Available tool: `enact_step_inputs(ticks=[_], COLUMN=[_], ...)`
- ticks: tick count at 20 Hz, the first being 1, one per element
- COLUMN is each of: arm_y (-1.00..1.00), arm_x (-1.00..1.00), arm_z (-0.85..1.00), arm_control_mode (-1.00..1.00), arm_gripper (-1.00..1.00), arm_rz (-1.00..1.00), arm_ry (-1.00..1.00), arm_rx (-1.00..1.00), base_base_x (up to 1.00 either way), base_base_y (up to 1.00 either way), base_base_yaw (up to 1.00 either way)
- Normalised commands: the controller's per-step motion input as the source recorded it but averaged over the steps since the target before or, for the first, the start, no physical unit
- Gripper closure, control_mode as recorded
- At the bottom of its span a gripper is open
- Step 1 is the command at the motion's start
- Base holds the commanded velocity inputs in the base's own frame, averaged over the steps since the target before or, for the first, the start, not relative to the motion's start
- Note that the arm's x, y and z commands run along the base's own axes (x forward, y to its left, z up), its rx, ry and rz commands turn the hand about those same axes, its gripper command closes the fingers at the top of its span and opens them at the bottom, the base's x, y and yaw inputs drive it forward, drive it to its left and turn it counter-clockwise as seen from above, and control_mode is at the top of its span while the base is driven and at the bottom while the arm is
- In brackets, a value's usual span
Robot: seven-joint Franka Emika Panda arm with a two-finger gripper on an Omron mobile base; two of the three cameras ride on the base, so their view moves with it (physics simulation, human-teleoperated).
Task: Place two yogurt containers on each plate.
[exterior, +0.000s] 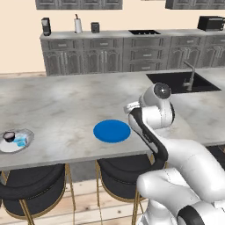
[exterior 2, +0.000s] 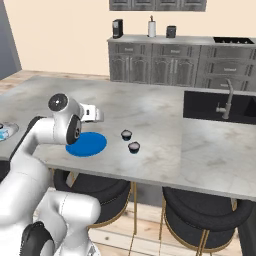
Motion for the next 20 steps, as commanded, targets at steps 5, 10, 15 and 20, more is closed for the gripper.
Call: enact_step_inputs(ticks=[5, 10, 15, 20], arm_y=[-0.35, -0.38, -0.60, -0.33], arm_x=[0.91, 0.41, 0.49, 0.35], arm_z=[-0.26, -0.39, -0.70, -0.58], arm_control_mode=[-1.00, -1.00, -1.00, -1.00], arm_gripper=[-1.00, -1.00, -1.00, -1.00], arm_rz=[0.06, -0.04, 0.00, 0.00], arm_ry=[0.32, 0.03, 0.06, 0.08], arm_rx=[0.00, 0.00, 0.00, 0.00], base_base_x=[0.00, 0.00, 0.00, 0.00], base_base_y=[0.00, 0.00, 0.00, 0.00], base_base_yaw=[0.00, 0.00, 0.00, 0.00])
